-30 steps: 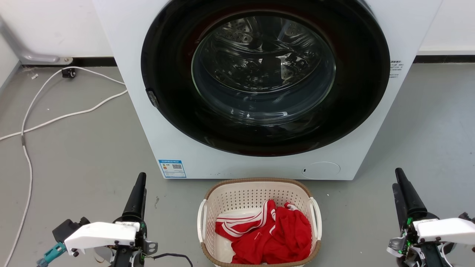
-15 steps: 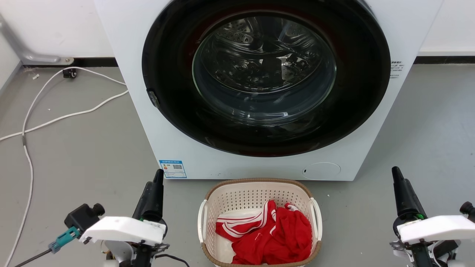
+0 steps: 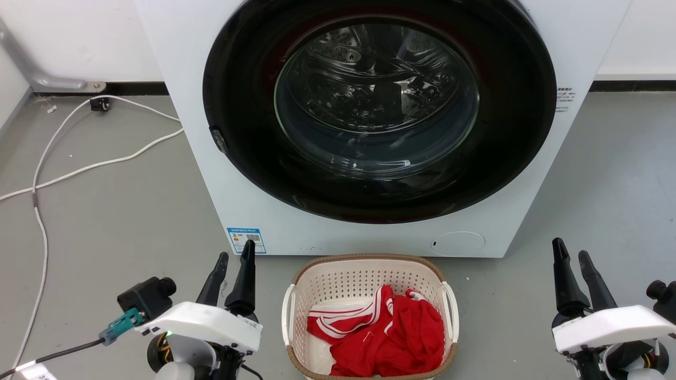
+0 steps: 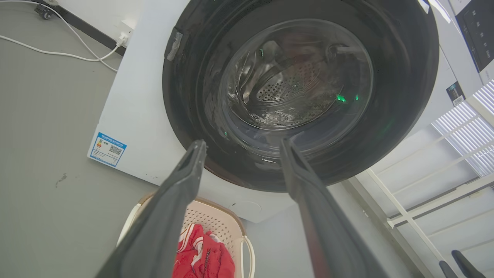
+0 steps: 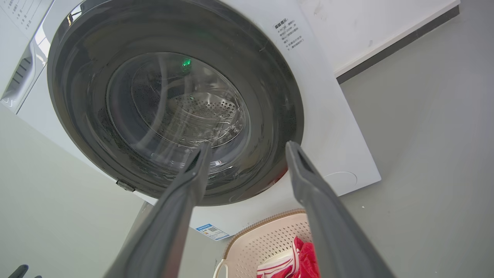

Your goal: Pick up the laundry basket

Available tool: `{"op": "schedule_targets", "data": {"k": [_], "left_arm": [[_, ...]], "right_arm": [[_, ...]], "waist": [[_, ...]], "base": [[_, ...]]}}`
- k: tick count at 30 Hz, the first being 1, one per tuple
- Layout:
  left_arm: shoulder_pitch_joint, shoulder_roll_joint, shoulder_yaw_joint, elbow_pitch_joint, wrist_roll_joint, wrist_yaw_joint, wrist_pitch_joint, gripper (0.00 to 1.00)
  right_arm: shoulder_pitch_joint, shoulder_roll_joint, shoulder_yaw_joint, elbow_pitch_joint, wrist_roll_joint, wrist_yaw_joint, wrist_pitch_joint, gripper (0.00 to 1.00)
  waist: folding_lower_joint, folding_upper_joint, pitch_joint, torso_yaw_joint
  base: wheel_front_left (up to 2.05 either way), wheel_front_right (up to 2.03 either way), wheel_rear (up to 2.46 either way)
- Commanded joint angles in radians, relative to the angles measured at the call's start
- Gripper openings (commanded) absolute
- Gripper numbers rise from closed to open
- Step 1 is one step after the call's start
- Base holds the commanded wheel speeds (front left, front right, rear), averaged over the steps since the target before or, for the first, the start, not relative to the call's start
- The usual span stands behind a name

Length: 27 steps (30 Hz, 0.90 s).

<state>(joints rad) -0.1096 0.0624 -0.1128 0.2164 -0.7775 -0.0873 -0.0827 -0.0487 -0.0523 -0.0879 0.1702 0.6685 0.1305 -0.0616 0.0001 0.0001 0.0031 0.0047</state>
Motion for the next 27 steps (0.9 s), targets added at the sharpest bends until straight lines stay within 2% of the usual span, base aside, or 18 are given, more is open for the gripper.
{"op": "schedule_targets", "data": {"k": [1, 18, 27], "left_arm": [[-0.03, 0.008, -0.01, -0.009, 0.035, 0.005, -0.009, 1.0], [-0.055, 0.036, -0.094, 0.011, 0.251, 0.056, -0.058, 1.0], [-0.063, 0.037, -0.117, 0.023, 0.322, 0.061, -0.082, 1.0]], "right_arm": [[-0.005, 0.0, 0.0, -0.019, -0.04, 0.0, -0.006, 1.0], [0.024, 0.001, 0.017, -0.069, -0.268, 0.0, 0.018, 1.0], [0.035, 0.001, 0.018, -0.08, -0.375, 0.0, 0.022, 1.0]], "waist": [[0.0, -0.0001, 0.0, 0.0], [0.0, -0.0001, -0.001, 0.005], [0.0, -0.0001, -0.001, 0.006]], "base": [[0.0, 0.0, 0.0], [0.0, 0.0, 0.0], [0.0, 0.0, 0.0]]}}
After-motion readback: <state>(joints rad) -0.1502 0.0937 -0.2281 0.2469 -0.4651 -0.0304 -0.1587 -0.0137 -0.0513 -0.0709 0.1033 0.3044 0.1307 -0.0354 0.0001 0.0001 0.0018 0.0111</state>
